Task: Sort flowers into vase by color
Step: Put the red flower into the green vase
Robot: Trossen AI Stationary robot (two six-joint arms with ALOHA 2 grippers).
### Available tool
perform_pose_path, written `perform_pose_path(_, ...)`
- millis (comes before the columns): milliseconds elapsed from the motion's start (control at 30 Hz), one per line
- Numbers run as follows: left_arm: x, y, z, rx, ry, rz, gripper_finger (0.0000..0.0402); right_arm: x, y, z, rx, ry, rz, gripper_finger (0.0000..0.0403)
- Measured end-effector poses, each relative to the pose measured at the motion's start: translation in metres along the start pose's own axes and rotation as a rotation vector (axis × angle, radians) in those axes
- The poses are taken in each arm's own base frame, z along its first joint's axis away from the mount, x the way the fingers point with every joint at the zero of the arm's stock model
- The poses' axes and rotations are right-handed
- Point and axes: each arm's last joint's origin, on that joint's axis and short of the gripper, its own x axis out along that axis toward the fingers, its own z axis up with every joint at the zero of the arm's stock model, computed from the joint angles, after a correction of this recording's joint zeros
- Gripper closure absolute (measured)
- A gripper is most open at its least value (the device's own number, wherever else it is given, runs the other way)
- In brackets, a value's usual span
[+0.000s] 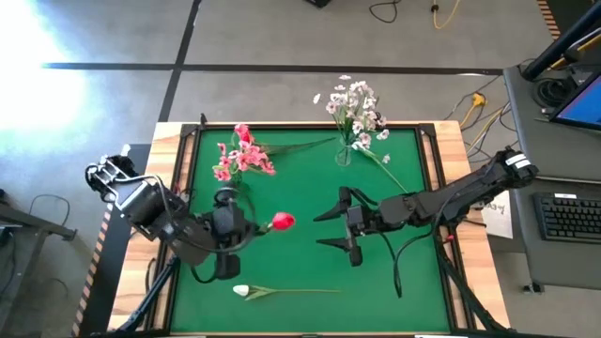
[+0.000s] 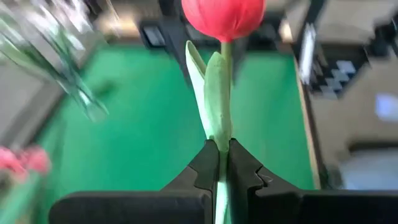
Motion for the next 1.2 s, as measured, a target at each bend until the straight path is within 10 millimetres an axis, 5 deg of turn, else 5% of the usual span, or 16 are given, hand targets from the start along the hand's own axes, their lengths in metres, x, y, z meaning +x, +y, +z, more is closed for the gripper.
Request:
perform_pose_path(167,0.001,0.0,0.006,-0.078,0.245,-0.057,0.0401,-0.002,0.0,0.002,0.0,-0.004,0.0,0.0158)
perform_pose_path(433,0.009,-0.014,0.023,-0.11,0.344,-0.166,0.0401,-0.005,-0.001,0.002,0.001,0.016,0.0,0.0155)
perform_pose_path(633,0.021,-0.008,0.011,-0.159,0.506,-0.213,0.0401,-0.006,-0.001,-0.002,-0.016,0.072,-0.001,0.0149)
perform_pose_path(833,0.034,-0.01,0.002,-0.373,0.865,-0.482,0.0401,-0.006,-0.001,-0.006,-0.047,0.109,0.02,0.0148)
perform_pose_path(1200,0.036,-0.005,0.001,-0.514,0.92,-0.431,0.0401,-0.01,0.002,-0.007,-0.076,0.147,0.135,0.0142)
